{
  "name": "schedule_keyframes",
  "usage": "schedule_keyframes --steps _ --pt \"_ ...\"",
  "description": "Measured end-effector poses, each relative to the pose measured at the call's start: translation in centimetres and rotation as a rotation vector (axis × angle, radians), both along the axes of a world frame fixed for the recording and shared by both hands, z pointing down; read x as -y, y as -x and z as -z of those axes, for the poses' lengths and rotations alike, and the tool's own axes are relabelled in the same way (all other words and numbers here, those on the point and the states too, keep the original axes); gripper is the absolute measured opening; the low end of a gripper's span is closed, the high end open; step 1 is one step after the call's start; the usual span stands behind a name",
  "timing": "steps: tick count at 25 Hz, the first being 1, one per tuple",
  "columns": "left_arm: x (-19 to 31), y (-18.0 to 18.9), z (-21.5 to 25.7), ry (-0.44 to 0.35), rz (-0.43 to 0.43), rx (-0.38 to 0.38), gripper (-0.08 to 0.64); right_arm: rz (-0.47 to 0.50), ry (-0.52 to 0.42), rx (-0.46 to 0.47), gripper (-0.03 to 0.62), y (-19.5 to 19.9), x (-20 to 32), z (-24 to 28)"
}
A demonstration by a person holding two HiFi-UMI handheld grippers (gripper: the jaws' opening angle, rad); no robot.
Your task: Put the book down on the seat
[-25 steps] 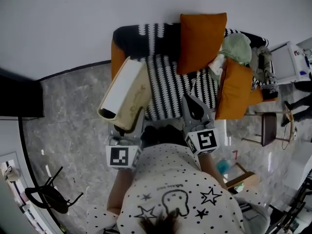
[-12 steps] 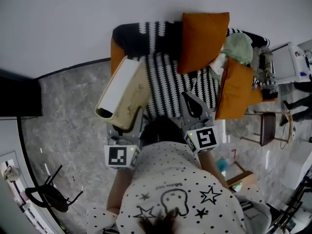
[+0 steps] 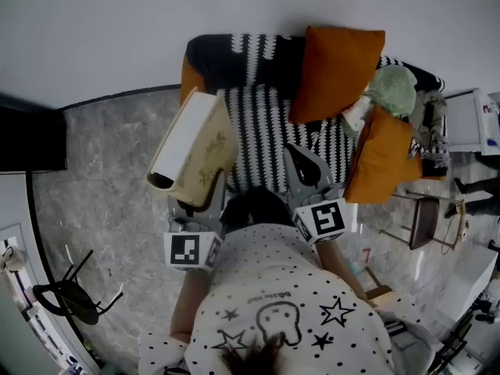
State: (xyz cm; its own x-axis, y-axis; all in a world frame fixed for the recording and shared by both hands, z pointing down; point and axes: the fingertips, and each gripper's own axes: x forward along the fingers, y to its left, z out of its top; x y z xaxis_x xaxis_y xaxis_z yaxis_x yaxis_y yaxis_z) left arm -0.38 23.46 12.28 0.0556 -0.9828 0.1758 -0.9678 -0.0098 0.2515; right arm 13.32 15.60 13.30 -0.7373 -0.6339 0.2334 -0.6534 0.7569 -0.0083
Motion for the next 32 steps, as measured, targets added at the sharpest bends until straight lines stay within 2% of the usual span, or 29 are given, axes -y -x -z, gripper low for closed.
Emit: schedule_keyframes --steps 4,10,16,23,32 --pt "1.8 -0.2 -0.1 0.004 0.042 0.005 0.222 0.038 0.005 0.011 0.002 -0.1 2.4 -0.3" --pt "3.7 -0.2 -0.4 0.019 0.144 -0.031 0.222 0.119 0.017 0.014 0.002 0.5 6.2 -0.4" --pt "4.1 -0.2 -0.4 0.027 0.206 -0.021 0.222 0.155 0.047 0.022 0.002 0.6 7.4 -1.1" --pt "4.6 -0.3 -0.1 0.053 0.147 0.002 0.222 0.094 0.083 0.021 0.002 -0.1 7.2 -1.4" --pt "6.3 -1.3 -1.0 0.081 -0.013 -0.018 0.222 -0.031 0.105 -0.002 0.002 -1.4 6.8 -2.0"
